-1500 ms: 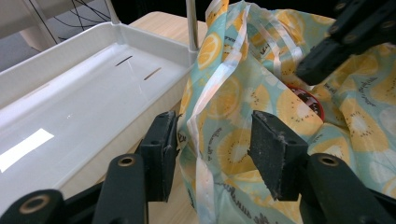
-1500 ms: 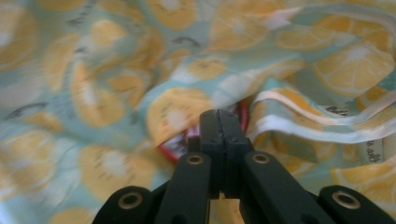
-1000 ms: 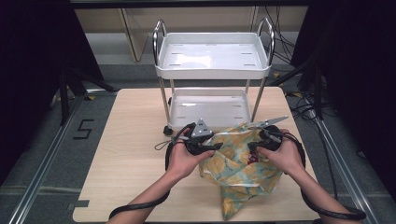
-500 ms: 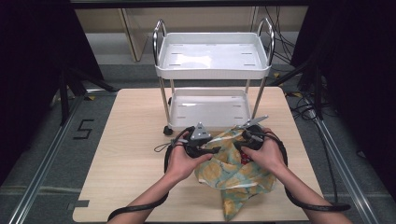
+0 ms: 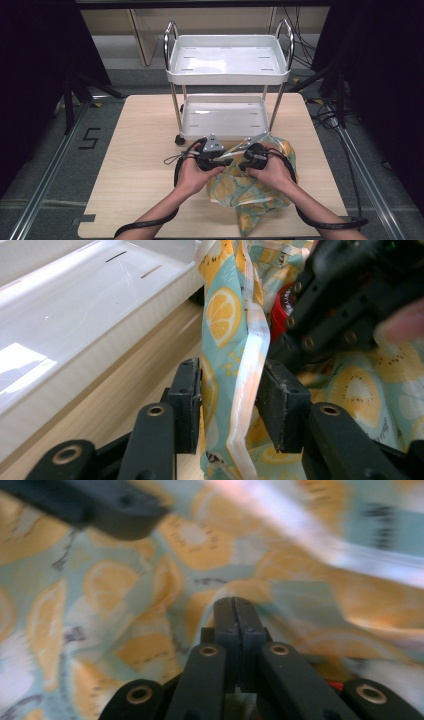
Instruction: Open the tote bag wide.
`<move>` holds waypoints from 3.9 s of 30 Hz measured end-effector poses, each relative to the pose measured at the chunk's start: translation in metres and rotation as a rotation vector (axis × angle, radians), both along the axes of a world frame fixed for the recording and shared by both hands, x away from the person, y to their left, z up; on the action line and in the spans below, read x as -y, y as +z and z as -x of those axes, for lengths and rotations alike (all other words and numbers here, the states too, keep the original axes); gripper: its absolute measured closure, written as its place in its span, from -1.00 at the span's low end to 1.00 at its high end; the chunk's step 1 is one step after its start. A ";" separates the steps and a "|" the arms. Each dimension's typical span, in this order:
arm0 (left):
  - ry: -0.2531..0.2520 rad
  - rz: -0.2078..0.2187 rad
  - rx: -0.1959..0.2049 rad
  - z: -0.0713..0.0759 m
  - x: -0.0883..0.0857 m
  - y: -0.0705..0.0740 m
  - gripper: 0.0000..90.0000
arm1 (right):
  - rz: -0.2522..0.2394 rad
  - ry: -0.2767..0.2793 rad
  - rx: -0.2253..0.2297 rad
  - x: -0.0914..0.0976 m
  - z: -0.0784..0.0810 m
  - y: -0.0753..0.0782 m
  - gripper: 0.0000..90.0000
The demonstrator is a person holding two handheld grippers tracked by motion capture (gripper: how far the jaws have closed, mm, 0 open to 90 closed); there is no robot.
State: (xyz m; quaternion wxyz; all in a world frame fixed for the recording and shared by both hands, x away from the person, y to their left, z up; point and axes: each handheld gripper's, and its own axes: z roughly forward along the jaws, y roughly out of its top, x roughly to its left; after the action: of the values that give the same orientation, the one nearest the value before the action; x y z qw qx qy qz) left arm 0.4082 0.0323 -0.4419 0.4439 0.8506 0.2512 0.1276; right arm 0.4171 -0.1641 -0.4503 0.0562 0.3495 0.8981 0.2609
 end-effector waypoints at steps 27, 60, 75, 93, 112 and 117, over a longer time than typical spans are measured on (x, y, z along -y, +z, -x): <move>0.001 -0.059 -0.021 -0.010 0.017 -0.016 0.96 | 0.007 -0.263 0.181 0.138 0.039 0.032 0.24; 0.061 -0.096 -0.052 -0.021 0.008 -0.026 0.63 | -0.079 -0.192 0.100 0.117 0.052 0.011 1.00; 0.067 0.025 -0.051 0.010 -0.024 0.007 0.02 | -0.051 -0.164 0.115 0.109 0.046 0.005 1.00; 0.041 0.025 -0.061 0.028 -0.045 0.007 0.12 | -0.031 -0.094 0.147 0.104 0.048 0.005 1.00; 0.007 0.025 -0.074 0.036 -0.032 0.002 0.24 | -0.043 -0.065 0.129 0.098 0.062 0.006 1.00; -0.017 0.011 -0.070 0.036 -0.029 0.000 0.32 | -0.047 -0.008 0.114 0.087 0.073 0.004 0.97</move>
State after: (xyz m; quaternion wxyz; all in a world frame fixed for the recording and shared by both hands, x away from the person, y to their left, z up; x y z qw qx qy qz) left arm 0.3720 0.0614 -0.4419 0.4405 0.8542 0.2602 0.0925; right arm 0.3437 -0.2508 -0.4460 0.1000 0.3389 0.8858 0.3010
